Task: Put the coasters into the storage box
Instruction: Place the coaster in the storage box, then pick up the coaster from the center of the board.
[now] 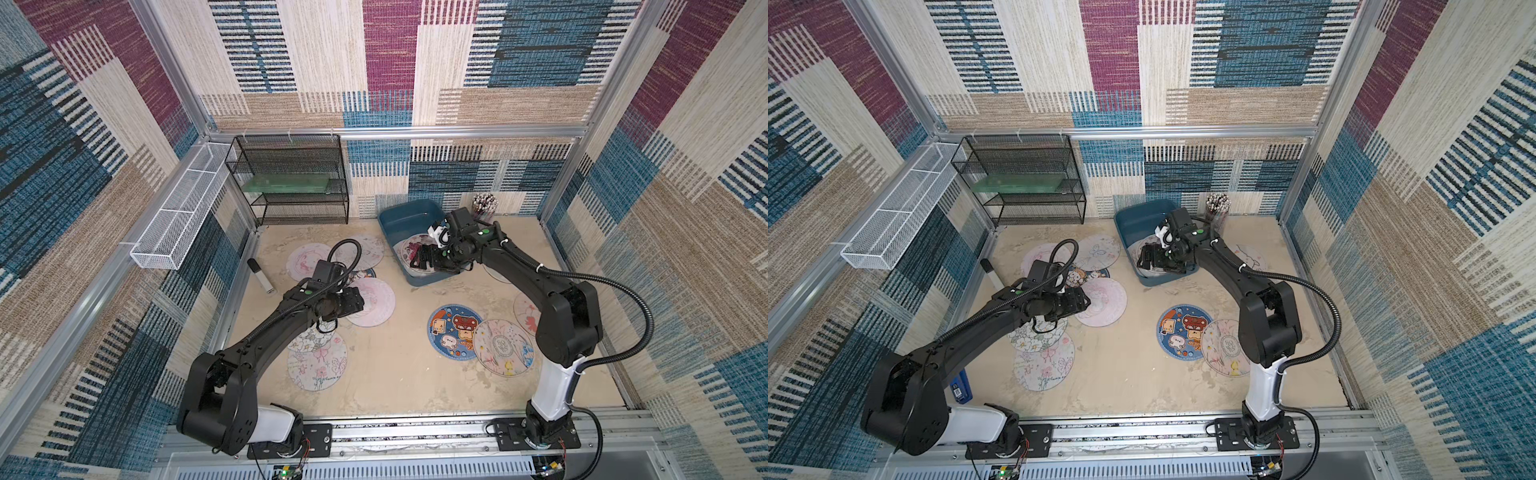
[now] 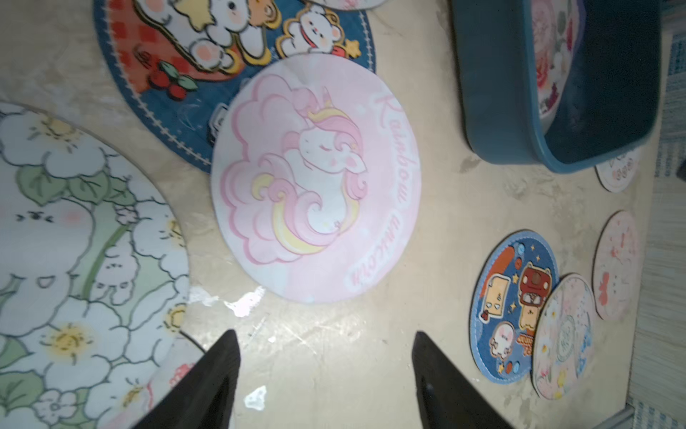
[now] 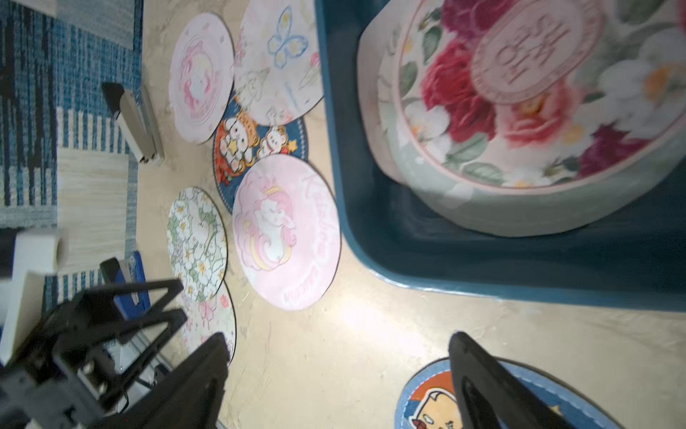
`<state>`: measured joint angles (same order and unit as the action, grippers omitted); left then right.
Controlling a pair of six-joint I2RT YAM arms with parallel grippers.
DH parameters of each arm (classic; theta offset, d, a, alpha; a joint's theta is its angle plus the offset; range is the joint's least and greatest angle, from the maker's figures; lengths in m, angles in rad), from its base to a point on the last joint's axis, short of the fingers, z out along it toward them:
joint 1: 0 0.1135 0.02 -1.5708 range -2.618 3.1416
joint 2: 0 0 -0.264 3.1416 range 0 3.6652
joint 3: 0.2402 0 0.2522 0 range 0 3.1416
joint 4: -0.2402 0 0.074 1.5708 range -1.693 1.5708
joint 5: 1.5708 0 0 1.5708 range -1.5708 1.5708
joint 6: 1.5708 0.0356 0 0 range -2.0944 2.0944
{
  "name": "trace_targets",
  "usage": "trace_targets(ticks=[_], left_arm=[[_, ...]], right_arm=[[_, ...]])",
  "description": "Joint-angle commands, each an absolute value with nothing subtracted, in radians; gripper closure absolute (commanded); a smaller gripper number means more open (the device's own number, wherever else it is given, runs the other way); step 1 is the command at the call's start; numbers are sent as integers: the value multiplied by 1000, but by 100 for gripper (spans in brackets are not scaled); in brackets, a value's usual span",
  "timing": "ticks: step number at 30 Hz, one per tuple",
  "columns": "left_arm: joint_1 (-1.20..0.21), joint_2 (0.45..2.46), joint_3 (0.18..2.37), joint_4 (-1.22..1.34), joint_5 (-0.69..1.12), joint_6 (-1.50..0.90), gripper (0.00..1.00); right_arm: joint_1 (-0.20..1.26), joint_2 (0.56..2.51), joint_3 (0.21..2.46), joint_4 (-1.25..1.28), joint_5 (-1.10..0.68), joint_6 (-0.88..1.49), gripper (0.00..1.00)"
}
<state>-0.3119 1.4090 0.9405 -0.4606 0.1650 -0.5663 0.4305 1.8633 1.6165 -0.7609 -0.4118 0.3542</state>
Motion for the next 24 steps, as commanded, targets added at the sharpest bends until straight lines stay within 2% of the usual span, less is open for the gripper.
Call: trace_targets(ticks=[1,3,11,24], left_arm=[[-261,1456,974,-482,197,-473,28],[-238,1499,1002,-486,196,-437,28],[-200,1643,1075,-467,213,-366,29],[-200,1774,1079,-370,269,-368,29]], right_arm=[[478,1844,1579,-673,-443,365,2],[508,1849,1563,-655,-443,368,0],[580,1886,1502,-568,-437,387,2],[588,1890,1452,-529,-425,386,5]])
